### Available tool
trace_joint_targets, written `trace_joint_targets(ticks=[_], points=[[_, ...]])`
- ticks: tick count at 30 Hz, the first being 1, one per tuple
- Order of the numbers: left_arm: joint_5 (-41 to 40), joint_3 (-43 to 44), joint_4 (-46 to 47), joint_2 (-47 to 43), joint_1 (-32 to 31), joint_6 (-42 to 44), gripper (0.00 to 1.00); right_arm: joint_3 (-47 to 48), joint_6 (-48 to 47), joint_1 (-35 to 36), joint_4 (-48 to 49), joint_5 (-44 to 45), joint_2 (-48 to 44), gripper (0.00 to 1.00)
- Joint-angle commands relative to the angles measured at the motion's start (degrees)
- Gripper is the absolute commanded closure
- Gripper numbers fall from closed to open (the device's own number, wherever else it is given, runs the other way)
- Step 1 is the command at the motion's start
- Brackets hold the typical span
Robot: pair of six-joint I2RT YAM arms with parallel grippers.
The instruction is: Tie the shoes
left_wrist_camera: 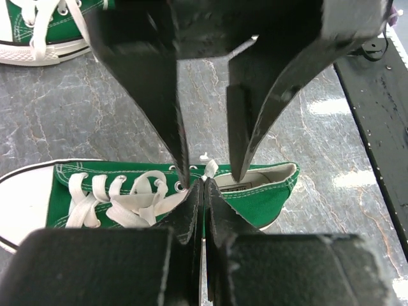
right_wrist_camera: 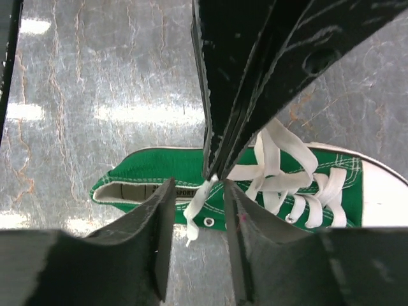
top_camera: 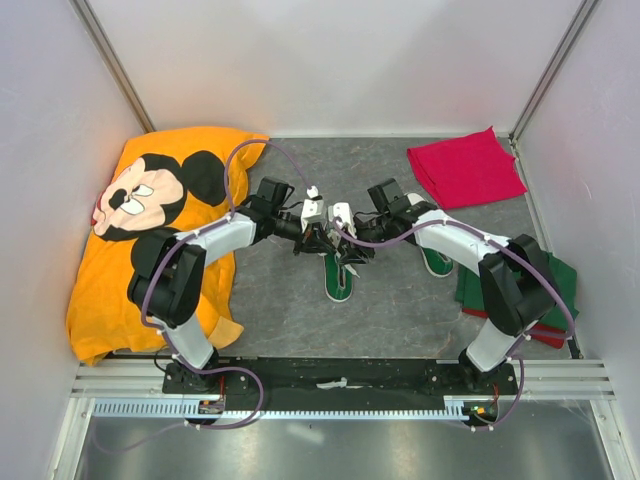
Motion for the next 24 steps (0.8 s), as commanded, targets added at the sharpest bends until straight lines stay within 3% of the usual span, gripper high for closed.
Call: trace_joint_targets(ticks=[1, 6, 16, 24], points=[[3.37, 2.75, -3.02, 1.32, 0.10, 4.74, 0.98, 2.73, -1.96, 0.77, 3.14, -2.33, 1.07, 0.62], [3.81, 4.06, -6.79, 2.12, 0.09, 7.38, 0.98, 2.90, -2.58, 1.03, 4.20, -2.24, 1.60, 0.64], [4.51, 6.44, -13.21, 3.17, 0.01, 14.58, 0.99, 3.34, -13.48, 0.42, -3.36, -1.10, -1.13, 0.48], [4.52, 8.20, -16.73, 3.79, 0.09, 18.37, 0.98, 7.30, -14.71, 0.42, -4.94, -2.86, 1.86, 0.48]])
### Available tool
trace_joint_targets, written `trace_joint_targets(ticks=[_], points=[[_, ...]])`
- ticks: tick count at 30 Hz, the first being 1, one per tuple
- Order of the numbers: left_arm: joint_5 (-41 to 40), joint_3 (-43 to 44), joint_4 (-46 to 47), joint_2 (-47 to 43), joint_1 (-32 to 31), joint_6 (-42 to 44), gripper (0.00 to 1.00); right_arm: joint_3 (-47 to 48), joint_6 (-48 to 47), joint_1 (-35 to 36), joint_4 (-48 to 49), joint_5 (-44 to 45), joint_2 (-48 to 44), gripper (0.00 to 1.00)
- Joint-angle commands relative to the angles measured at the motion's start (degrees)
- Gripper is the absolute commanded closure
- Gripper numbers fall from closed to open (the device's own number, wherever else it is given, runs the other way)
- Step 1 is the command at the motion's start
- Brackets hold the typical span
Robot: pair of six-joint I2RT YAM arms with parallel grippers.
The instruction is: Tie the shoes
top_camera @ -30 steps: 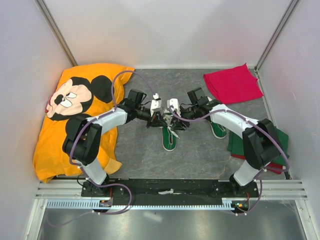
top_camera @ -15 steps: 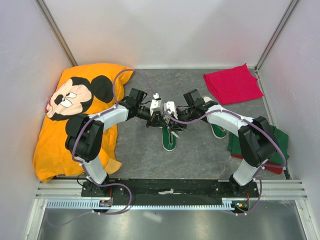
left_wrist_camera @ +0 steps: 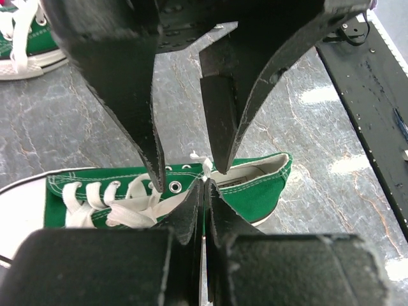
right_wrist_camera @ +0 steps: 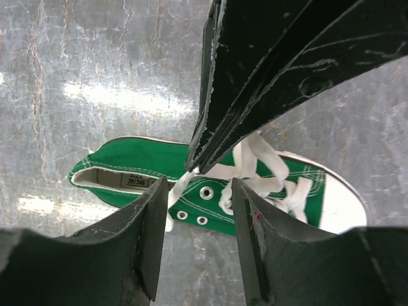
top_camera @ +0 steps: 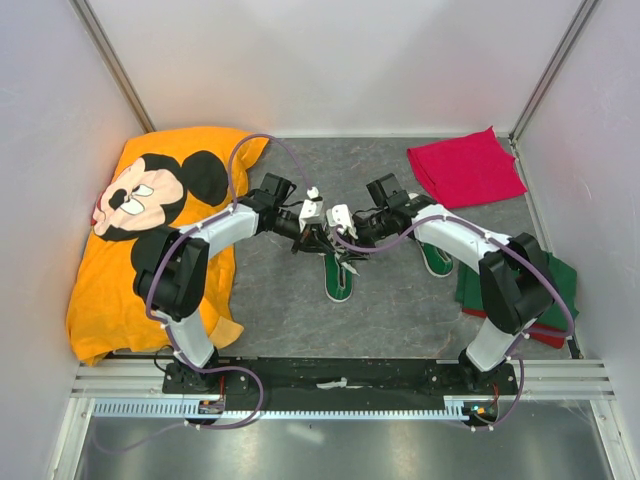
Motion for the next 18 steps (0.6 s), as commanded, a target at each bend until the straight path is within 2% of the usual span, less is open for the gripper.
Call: trace_joint_targets(ticks=[1, 6, 11, 18], points=[[1.39, 2.49, -3.29, 0.79, -0.34, 5.93, 0.98, 4.09, -3.19, 0.15, -0.20, -3.21, 1.29, 0.48], [1.74, 3.19, -4.26, 1.06, -0.34, 6.55, 0.98, 4.53, -3.54, 0.24, -0.12, -4.35, 2.26, 0.50], [1.92, 3.90, -4.61, 1.58, -0.34, 6.64, 0.98, 4.88, -3.54, 0.68, -0.29, -4.97, 3.32, 0.61], [2.62, 5.13, -5.31, 2.38, -0.43, 7.17, 0.98, 5.14, -3.72, 1.30, -0.11, -5.05, 4.55, 0.64]])
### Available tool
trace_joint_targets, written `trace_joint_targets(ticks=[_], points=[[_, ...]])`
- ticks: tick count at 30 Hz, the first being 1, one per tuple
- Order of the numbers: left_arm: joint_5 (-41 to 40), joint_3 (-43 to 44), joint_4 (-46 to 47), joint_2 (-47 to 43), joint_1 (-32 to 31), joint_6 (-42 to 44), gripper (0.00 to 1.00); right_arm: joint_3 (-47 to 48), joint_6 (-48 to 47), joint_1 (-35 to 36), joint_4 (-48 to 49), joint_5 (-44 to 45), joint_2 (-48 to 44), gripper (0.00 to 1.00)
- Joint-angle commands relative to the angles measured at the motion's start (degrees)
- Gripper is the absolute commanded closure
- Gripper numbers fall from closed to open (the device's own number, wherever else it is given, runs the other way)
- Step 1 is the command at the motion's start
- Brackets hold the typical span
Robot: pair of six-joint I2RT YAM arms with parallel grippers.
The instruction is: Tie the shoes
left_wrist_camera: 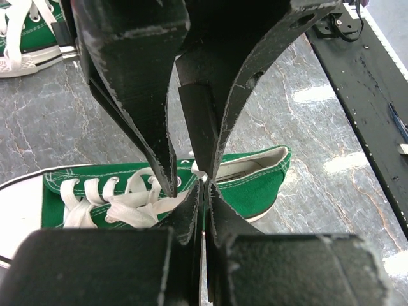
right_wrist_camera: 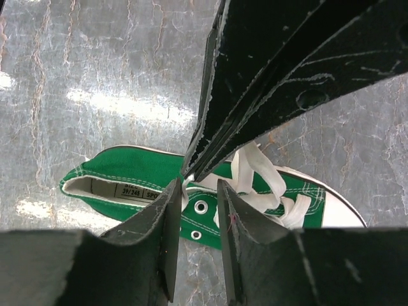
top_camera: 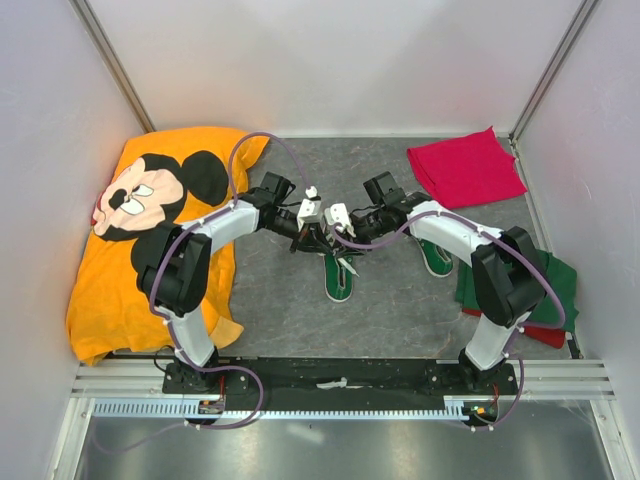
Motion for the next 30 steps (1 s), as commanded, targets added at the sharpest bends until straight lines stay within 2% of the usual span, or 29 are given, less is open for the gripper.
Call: trace_joint_targets(ticks=[1, 5, 8, 9, 10, 14, 19, 21, 22, 26, 30], points=[[1.51, 3.18, -0.46, 0.69, -1.13, 2.86, 0.98, 2.80, -1.01, 1.58, 0.87, -2.12, 1.44, 0.64], [1.95, 3.71, -1.17, 1.13, -1.22, 3.13, 0.98, 2.98, -0.39, 1.76, 1.40, -2.12, 1.88, 0.70], [1.95, 3.89, -1.08, 1.22, -1.30, 2.60, 0.98, 2.54, 0.22, 1.67, 2.01, -2.04, 1.88, 0.86], [1.86, 3.98, -0.99, 1.31, -1.30, 1.99, 0.97, 2.28, 0.40, 1.76, 2.10, -1.95, 1.62, 0.97], [1.69, 3.89, -1.17, 1.14, -1.04, 1.90, 0.93, 1.75, 0.66, 1.67, 2.36, -1.95, 1.36, 1.00], [0.89, 1.70, -0.03, -0.18, 0.36, -1.00, 0.75, 0.09, 3.20, 0.79, 3.68, -2.39, 0.22, 1.00], [-2.00, -4.89, 11.90, -5.19, 3.17, -10.74, 0.61, -2.46, 8.47, -1.14, 7.89, -3.00, -1.63, 1.00], [-4.64, -8.93, 16.74, -8.35, 3.70, -17.31, 0.59, -2.73, 11.37, -1.41, 8.60, -3.36, -2.07, 1.00], [-5.69, -10.42, 23.38, -9.58, 4.14, -20.14, 0.57, -3.34, 12.69, -1.67, 9.82, -3.62, -2.07, 1.00], [-13.84, -19.81, 37.65, -14.50, 4.23, -34.88, 0.56, -5.37, 21.73, -2.29, 15.01, -3.62, -3.21, 1.00], [-20.37, -26.42, 49.78, -18.19, 3.97, -45.90, 0.56, -9.75, 36.47, -3.42, 24.83, -2.04, -4.62, 1.00]])
